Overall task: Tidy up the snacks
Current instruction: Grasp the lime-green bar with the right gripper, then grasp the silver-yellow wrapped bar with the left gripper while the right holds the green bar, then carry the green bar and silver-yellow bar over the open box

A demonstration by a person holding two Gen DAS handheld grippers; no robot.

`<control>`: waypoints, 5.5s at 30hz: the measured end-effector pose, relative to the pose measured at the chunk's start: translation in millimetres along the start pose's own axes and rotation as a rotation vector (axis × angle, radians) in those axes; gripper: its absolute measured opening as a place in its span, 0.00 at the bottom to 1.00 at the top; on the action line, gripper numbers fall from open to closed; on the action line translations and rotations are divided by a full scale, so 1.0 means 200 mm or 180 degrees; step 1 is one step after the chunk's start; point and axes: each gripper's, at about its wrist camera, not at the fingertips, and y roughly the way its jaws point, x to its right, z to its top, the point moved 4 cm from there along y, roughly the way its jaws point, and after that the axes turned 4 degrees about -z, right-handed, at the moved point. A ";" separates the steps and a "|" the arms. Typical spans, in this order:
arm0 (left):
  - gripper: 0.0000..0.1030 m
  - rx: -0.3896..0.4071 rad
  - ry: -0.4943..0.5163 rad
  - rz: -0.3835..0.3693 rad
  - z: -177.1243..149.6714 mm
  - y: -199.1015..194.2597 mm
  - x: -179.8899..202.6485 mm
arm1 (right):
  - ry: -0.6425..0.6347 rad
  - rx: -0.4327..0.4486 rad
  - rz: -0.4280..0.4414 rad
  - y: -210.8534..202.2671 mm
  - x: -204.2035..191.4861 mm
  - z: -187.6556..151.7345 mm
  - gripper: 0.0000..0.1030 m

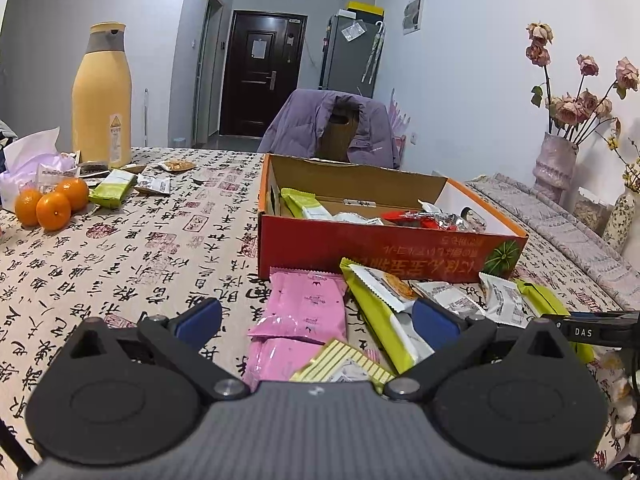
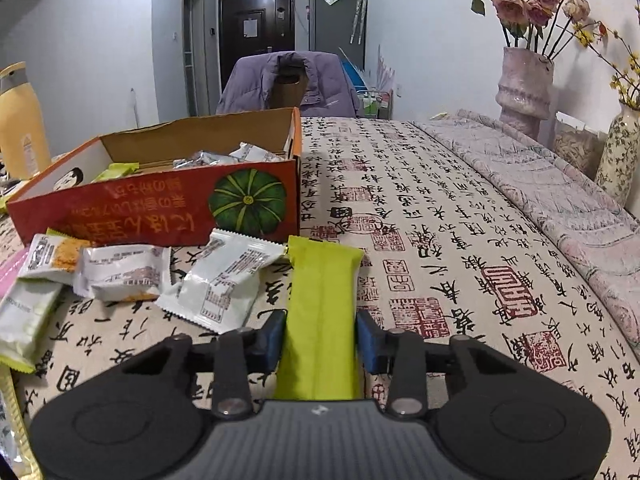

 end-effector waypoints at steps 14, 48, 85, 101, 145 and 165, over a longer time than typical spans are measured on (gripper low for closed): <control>1.00 -0.0132 -0.0013 0.0072 -0.01 -0.02 0.02 | 0.0209 0.0412 0.0130 -0.18 0.03 -0.02 0.32; 0.89 -0.0676 -0.0012 0.0367 -0.36 -0.07 0.36 | 0.0081 0.0722 0.0511 -0.61 -0.02 -0.36 0.32; 0.84 -0.0709 0.0067 0.0740 -0.29 0.07 0.25 | 0.0007 0.0582 0.0423 -0.56 -0.13 -0.42 0.32; 0.41 -0.0537 0.0151 0.0345 -0.27 -0.09 0.19 | 0.0040 0.0601 0.0454 -0.57 -0.12 -0.42 0.32; 0.41 0.0000 0.0147 0.0010 0.51 0.36 0.25 | -0.0072 0.1052 0.0593 -0.16 -0.29 0.48 0.32; 0.41 -0.0158 -0.0088 0.0087 0.61 0.87 0.12 | -0.0094 0.0879 0.0660 0.29 -0.42 0.67 0.32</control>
